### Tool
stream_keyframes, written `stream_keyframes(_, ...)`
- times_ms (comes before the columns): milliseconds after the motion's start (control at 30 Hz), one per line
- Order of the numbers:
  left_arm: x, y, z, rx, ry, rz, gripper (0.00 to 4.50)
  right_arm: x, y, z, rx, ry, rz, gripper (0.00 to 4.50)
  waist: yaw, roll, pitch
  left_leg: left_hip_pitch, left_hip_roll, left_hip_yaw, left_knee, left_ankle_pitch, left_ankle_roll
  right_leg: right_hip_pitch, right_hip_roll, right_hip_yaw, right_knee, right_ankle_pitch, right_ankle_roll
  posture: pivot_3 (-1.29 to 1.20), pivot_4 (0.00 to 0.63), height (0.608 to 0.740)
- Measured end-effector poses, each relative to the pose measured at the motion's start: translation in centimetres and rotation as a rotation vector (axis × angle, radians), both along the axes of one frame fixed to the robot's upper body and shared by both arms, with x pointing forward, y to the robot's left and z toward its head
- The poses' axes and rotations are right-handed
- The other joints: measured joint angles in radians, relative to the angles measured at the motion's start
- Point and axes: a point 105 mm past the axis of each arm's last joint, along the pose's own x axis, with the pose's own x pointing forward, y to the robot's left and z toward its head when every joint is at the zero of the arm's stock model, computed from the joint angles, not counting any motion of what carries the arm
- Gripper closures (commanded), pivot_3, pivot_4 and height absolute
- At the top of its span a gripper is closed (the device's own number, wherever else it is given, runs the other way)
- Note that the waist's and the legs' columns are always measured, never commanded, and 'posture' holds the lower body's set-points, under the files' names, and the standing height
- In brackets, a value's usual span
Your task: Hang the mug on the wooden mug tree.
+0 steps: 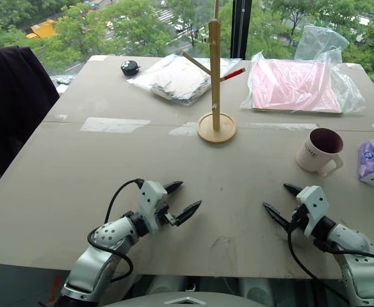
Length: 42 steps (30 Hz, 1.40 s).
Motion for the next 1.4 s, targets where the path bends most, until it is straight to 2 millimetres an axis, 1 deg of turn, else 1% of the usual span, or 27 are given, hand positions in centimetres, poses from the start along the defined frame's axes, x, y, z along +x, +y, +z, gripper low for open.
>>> stream_keyframes(67,0.0,0.0,0.0,-0.002,0.001,0.000,0.00,0.1,0.0,0.0,0.018,0.006,-0.005,0.06,0.000,0.000,0.000,0.000,0.000,0.000,0.000,0.000,0.000,0.000,0.000,0.000,0.000,0.000,0.000,0.00,0.150,0.740)
stream_keyframes(133,-0.3,0.2,0.0,-0.009,0.004,-0.007,0.00,0.6,0.2,0.2,0.088,0.018,-0.022,0.06,-0.004,0.000,0.000,0.000,0.000,0.000,0.000,0.000,0.000,0.000,0.000,0.000,0.000,0.000,0.000,0.00,0.150,0.740)
stream_keyframes(200,-0.7,0.2,-0.1,-0.014,0.009,-0.016,0.00,0.9,0.2,0.3,0.121,0.027,-0.028,0.06,-0.001,0.000,0.000,0.000,0.000,0.000,0.000,0.000,0.000,0.000,0.000,0.000,0.000,0.000,0.000,0.00,0.150,0.740)
stream_keyframes(567,-1.0,0.3,0.0,0.000,0.010,-0.063,0.00,0.0,-0.1,0.0,0.134,0.042,-0.059,0.06,0.002,0.000,0.000,0.000,0.000,0.000,0.000,0.000,0.000,0.000,0.000,0.000,0.000,0.000,0.000,0.00,0.150,0.740)
stream_keyframes(767,-0.5,0.2,0.6,0.003,-0.009,-0.094,0.00,-0.5,-0.1,-0.2,0.127,0.024,-0.092,0.06,0.002,0.000,0.000,0.000,0.000,0.000,0.000,0.000,0.000,0.000,0.000,0.000,0.000,0.000,0.000,0.00,0.150,0.740)
stream_keyframes(900,0.4,0.0,0.8,0.011,-0.019,-0.118,0.00,-0.7,-0.1,-0.3,0.150,0.005,-0.157,0.06,0.002,0.000,0.000,-0.001,0.000,-0.001,0.000,0.000,0.000,0.000,0.000,-0.001,0.000,0.000,0.000,0.00,0.150,0.740)
stream_keyframes(967,0.7,-0.2,1.0,0.030,-0.024,-0.164,0.00,-1.4,-0.5,-0.3,0.188,-0.004,-0.270,0.06,0.006,0.000,0.000,-0.002,0.000,-0.002,0.000,0.000,0.000,0.000,0.000,-0.002,0.000,0.000,0.000,0.00,0.150,0.740)
stream_keyframes(1000,1.0,-0.3,1.2,0.039,-0.031,-0.190,0.00,-2.0,-0.7,-0.4,0.195,-0.003,-0.326,0.06,0.008,0.001,0.000,-0.002,0.000,-0.002,-0.001,0.000,0.000,-0.001,0.000,-0.002,0.000,0.000,0.000,0.00,0.150,0.740)
stream_keyframes(1033,1.4,-0.7,1.8,0.041,-0.044,-0.231,0.00,-2.7,-1.2,-0.5,0.195,-0.008,-0.406,0.06,0.010,0.001,-0.001,-0.003,0.000,-0.002,-0.001,0.000,0.000,-0.001,0.000,-0.002,0.000,0.000,0.000,0.00,0.150,0.740)
stream_keyframes(1100,1.7,-1.5,3.0,0.041,-0.079,-0.303,0.00,-3.0,-1.7,-0.5,0.198,-0.024,-0.519,0.06,0.005,0.001,-0.001,-0.002,0.000,-0.001,-0.001,0.000,0.000,-0.002,0.000,-0.001,-0.001,0.000,0.000,0.00,0.150,0.740)
stream_keyframes(1133,1.7,-2.2,3.6,0.042,-0.091,-0.371,0.00,-2.9,-2.4,-0.4,0.197,-0.044,-0.611,0.06,0.000,0.001,0.000,-0.002,0.000,0.001,0.000,0.000,0.000,-0.002,0.000,0.001,0.000,0.000,0.000,0.00,0.150,0.740)
stream_keyframes(1167,1.6,-2.4,3.8,0.043,-0.096,-0.390,0.00,-2.8,-2.6,-0.3,0.199,-0.051,-0.634,0.06,-0.001,0.001,-0.001,-0.002,0.000,0.001,0.000,0.000,0.000,-0.002,0.000,0.001,0.000,0.000,0.001,0.00,0.150,0.740)
stream_keyframes(1200,1.4,-3.4,4.6,0.038,-0.115,-0.477,0.00,-2.4,-3.6,0.3,0.175,-0.091,-0.721,0.06,-0.010,0.001,-0.001,-0.001,0.000,0.004,0.000,0.000,0.000,-0.002,0.000,0.003,0.000,0.000,0.001,0.00,0.150,0.740)
stream_keyframes(1233,1.3,-3.9,5.1,0.037,-0.120,-0.524,0.00,-1.9,-4.2,0.9,0.165,-0.125,-0.768,0.06,-0.012,0.001,0.000,-0.001,0.000,0.003,0.000,0.000,0.000,-0.002,0.000,0.003,0.000,0.000,0.001,0.00,0.150,0.740)
stream_keyframes(1333,0.9,-5.2,6.5,0.018,-0.123,-0.641,0.00,-0.6,-5.6,2.8,0.135,-0.223,-0.862,0.06,-0.015,0.001,-0.001,-0.001,-0.001,0.002,0.000,0.000,0.000,-0.002,0.002,0.003,0.001,0.000,0.000,0.00,0.150,0.740)
stream_keyframes(1400,0.8,-5.5,7.3,0.011,-0.124,-0.678,0.00,0.0,-6.1,3.5,0.133,-0.255,-0.877,0.06,-0.016,0.001,-0.001,-0.001,0.000,0.001,-0.001,0.000,0.000,-0.002,0.003,0.002,0.001,0.000,0.000,0.00,0.150,0.740)
